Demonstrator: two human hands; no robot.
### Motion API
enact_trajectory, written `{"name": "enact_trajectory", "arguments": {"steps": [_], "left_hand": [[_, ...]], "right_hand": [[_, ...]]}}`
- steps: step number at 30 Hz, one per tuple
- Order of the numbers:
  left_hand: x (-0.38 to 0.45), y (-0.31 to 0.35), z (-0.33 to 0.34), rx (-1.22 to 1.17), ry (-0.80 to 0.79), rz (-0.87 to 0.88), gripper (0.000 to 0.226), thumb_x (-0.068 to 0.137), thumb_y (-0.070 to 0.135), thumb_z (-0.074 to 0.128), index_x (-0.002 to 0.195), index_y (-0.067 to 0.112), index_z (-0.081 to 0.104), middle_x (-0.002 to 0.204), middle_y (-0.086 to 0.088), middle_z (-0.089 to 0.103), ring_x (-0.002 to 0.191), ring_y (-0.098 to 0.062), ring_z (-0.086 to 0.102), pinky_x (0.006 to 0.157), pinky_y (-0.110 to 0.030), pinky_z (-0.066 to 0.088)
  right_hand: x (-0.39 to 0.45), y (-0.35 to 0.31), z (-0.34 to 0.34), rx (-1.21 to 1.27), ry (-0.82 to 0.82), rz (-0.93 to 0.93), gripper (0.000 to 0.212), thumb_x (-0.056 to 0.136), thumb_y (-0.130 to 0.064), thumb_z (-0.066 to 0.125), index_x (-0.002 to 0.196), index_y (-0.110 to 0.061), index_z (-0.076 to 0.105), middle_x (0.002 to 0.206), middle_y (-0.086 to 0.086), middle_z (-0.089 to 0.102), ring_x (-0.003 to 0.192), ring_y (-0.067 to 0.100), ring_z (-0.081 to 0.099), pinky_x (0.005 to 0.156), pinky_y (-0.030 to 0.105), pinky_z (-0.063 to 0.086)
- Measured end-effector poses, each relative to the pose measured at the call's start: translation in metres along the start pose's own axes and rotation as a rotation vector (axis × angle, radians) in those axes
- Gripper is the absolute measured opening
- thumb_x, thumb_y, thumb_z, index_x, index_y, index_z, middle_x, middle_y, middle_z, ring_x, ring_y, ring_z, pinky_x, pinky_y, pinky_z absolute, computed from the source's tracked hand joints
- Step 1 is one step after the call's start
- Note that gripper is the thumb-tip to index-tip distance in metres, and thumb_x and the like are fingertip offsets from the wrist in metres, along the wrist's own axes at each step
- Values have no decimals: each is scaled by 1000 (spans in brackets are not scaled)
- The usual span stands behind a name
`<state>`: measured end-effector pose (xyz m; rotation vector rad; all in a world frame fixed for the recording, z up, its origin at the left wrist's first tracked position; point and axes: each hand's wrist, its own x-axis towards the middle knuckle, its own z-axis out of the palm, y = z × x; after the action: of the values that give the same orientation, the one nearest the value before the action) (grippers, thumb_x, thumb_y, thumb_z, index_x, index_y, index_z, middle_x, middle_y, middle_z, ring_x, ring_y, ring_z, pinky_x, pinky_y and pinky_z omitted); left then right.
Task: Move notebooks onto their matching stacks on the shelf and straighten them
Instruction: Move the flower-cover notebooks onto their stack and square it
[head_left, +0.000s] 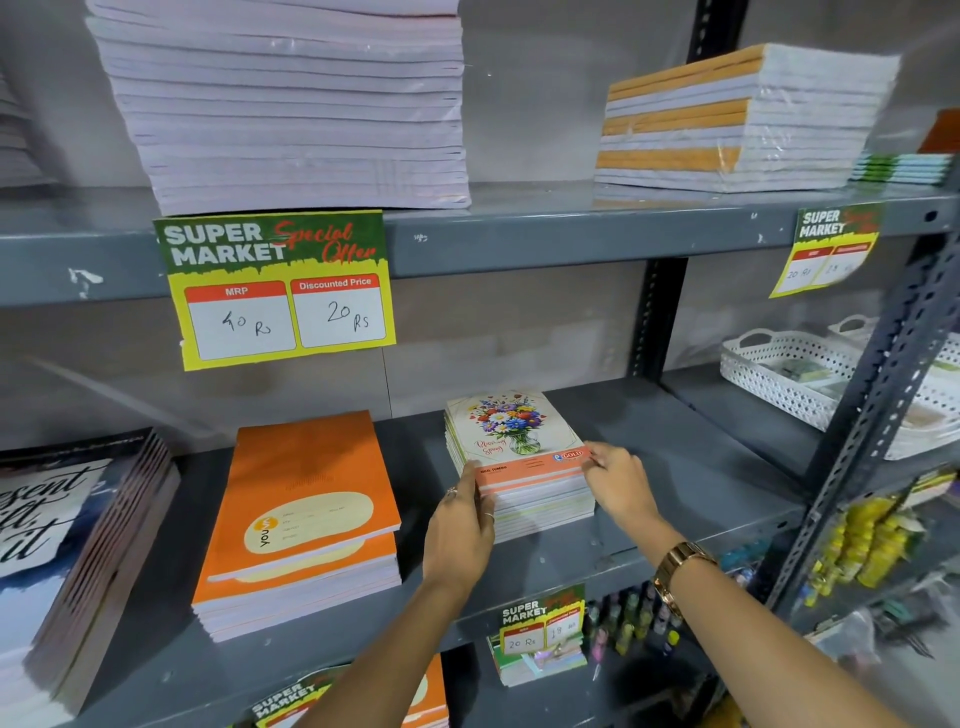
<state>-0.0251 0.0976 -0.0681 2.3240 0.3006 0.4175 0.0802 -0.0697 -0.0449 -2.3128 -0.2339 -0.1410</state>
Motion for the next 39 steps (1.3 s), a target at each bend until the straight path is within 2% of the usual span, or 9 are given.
{"name": "enact_trajectory", "arguments": {"steps": [11,16,19,27,31,34,36,39], "left_hand": [[1,-1,0,60,-16,-19,57,96,21,48,146,27,22,129,-3,58,113,-17,60,92,-34,54],[2,-1,-2,85,-15,-3,55,97,26,47,146,26,23,130,-2,58,113,-17,61,91,-34,54],[1,0,-4,119,-17,6,54,97,30,46,146,26,23,128,-2,59,112,-17,61,91,-34,54],[-2,2,-6,140,-12,14,52,97,27,45,146,24,25,126,-4,61,110,-18,63,92,-36,55],[-2,2,-6,180,-19,22,53,97,25,45,146,23,25,125,-5,61,110,-18,62,92,-36,55],[-2,3,-7,224,-19,37,51,98,24,45,145,21,26,125,-7,61,111,-20,62,93,-36,55],[-2,3,-7,261,-17,52,49,98,25,43,145,20,27,124,-9,61,110,-20,62,92,-35,55],[-2,4,-8,317,-17,75,47,99,25,42,143,19,29,123,-10,61,110,-21,61,92,-35,56]], "right_hand": [[1,10,-2,25,-69,-46,33,93,-4,40,113,-17,63,104,9,71,95,26,64,85,43,55],[0,12,1,44,-52,-38,34,95,-6,39,122,-15,58,111,11,69,100,27,62,90,42,53],[-1,13,3,45,-23,-20,40,96,-9,39,134,-15,48,119,12,65,106,28,60,94,39,49],[0,15,5,59,4,-34,40,94,-5,43,133,-11,51,118,15,67,104,29,61,91,36,49],[-1,16,6,77,7,-30,42,93,-7,48,134,-12,49,114,13,69,91,22,60,87,31,48],[-1,17,6,73,4,-23,44,92,-9,49,136,-12,47,116,12,68,96,22,60,89,30,47],[-2,18,6,69,-6,-10,46,92,-11,50,138,-13,45,112,11,68,95,23,62,84,29,48],[-3,20,6,28,-22,-30,49,91,-14,52,139,-15,43,98,9,68,81,21,60,72,26,46]]}}
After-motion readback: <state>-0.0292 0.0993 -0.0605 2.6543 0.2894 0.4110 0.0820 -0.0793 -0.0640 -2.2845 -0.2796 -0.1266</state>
